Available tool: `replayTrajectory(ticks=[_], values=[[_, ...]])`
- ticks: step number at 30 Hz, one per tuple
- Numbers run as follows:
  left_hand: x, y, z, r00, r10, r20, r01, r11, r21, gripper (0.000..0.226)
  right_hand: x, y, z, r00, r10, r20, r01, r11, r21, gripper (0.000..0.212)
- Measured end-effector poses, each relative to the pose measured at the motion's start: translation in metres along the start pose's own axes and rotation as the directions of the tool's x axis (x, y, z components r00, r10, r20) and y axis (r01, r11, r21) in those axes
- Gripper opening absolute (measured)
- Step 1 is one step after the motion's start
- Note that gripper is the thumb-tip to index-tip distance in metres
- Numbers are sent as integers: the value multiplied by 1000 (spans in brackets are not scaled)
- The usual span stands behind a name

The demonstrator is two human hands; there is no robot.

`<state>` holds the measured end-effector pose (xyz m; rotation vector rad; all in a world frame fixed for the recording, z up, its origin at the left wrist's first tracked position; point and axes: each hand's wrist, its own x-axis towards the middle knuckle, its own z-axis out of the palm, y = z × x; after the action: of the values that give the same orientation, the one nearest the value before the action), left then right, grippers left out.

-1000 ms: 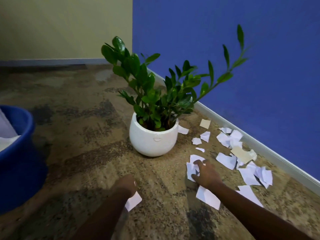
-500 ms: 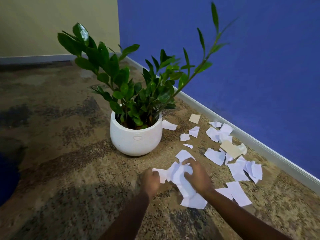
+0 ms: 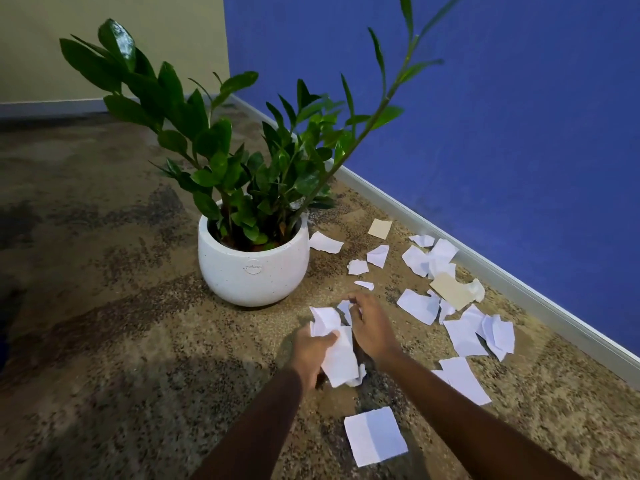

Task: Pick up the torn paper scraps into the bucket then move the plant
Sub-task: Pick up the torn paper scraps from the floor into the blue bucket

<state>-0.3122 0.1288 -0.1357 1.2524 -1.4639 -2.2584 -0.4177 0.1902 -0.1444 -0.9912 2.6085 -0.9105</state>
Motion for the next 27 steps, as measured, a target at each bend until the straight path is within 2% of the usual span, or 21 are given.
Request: replayTrajectory(ticks=[3, 6, 8, 10, 12, 15, 19, 22, 24, 27], values=[[8, 1, -8, 987, 76, -139, -50, 982, 184, 38, 18, 13, -3, 989, 112, 94, -88, 970, -228, 52], [13, -2, -15, 973, 87, -214, -38, 974, 225, 41, 25, 15, -4, 946, 204, 252, -126, 947, -295, 64], [15, -5, -19, 972, 81, -221, -29, 973, 230, 43, 22, 13, 1, 922, 199, 331, -65, 925, -375, 65], [16, -6, -21, 975, 74, -212, -22, 971, 237, 44, 14, 10, 6, 923, 168, 347, 1, 899, -438, 60], [15, -6, -22, 978, 66, -198, -14, 967, 253, 45, 3, 8, 7, 941, 117, 316, 32, 903, -428, 51], [10, -4, -21, 981, 75, -178, -22, 960, 279, 46, -15, 12, 3, 949, 52, 311, 48, 951, -306, 35], [4, -2, -19, 985, 86, -150, -33, 945, 327, 50, -40, 20, -10, 964, 97, 246, -79, 994, -81, 15], [0, -3, -19, 991, 62, -120, -18, 941, 337, 51, -55, 28, -20, 982, 131, 137, -132, 991, 5, 20], [-3, -4, -19, 993, 47, -105, -8, 939, 344, 50, -64, 34, -23, 984, 150, 95, -150, 989, -10, 23], [-8, -5, -19, 995, 28, -92, 7, 932, 362, 53, -79, 38, -16, 971, 165, 173, -150, 984, -96, 32]])
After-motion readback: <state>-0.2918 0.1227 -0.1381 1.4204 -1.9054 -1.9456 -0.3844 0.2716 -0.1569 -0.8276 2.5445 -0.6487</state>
